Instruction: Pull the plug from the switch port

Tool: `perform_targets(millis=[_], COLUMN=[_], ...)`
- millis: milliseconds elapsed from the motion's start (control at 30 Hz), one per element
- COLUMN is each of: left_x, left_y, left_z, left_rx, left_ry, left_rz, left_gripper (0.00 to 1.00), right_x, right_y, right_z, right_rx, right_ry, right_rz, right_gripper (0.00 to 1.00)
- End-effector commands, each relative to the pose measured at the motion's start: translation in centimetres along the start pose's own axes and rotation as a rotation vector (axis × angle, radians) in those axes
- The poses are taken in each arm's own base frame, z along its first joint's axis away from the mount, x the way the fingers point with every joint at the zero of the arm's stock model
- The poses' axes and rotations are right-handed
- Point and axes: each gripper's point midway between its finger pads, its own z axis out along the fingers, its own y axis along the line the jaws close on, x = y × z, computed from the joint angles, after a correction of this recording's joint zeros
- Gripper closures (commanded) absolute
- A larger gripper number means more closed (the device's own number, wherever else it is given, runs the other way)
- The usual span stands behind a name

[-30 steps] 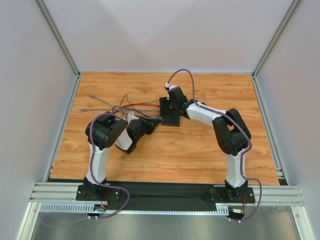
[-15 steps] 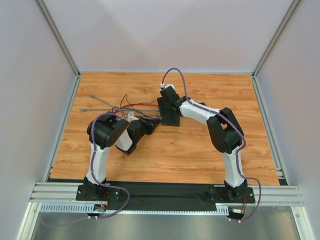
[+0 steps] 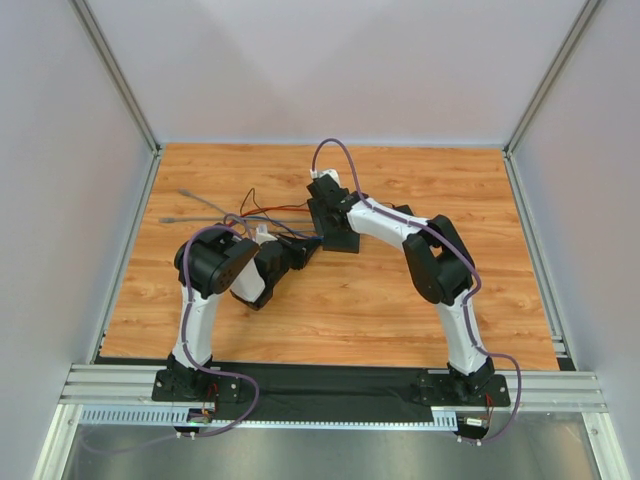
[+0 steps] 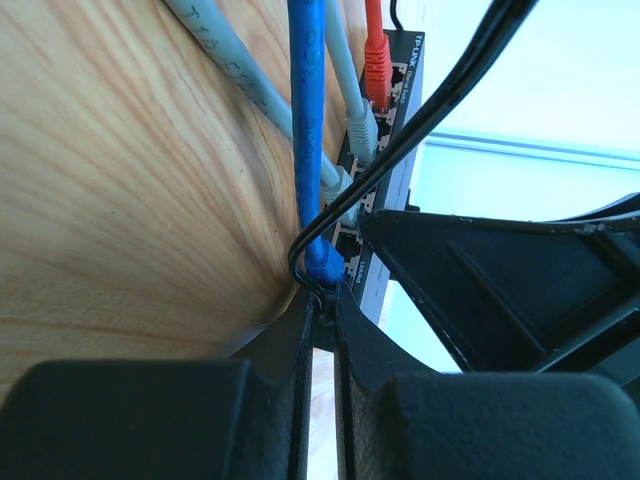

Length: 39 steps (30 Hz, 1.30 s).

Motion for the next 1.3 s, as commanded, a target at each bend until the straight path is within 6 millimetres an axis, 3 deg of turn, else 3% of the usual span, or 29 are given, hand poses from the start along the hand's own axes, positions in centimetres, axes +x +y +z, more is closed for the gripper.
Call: perform_targets(millis=[0,100,400,567,767,933,1133,1267], left_x=[-0.2,-0.4,-2.6,-2.9,-2.5,-2.1,-1.8,-1.8], left_y=[0.8,0.9,1.2,0.3,-0.2,-0.1,-0.7,-0.4], left_z=[-0.2,-0.3,-2.0,-3.0,-2.2,-1.7,-1.5,-1.4], left_rx=[0.003,0.001,0.017,0.044,0.032,0.039,0.041,0.034], left_ry=[-0.024,-0.033,-0.086,-0.081,-0.05,-0.038,-0.041,-0.037], left_rz=[0.042,0.044,0.038,0.065,0.112,0.108,0.125,0.129], left_gripper=[1.0,1.0,1.0,1.0,1.0,1.0,1.0,1.0], right_x=[5.2,6.2,6.1,6.3,6.8,5.4,5.3,5.0], right_y=[-3.0,-3.5,-4.8,-4.6,-4.4,-3.1,0.1,0.3], right_z=[1.5,1.9,2.3,2.5,2.7,1.7,0.8,0.0], right_rx=[0.141,0.174,0.184,0.156,0.133,0.089,0.014,-0.009], right_ry=[0.178,0.214,0.201,0.205,0.221,0.165,0.139,0.129], right_rz=[-0.129,-0.141,-0.078,-0.052,-0.08,-0.124,-0.231,-0.233], right_gripper=[0.33,0.33,0.32,0.32,0.33,0.28,0.24,0.24])
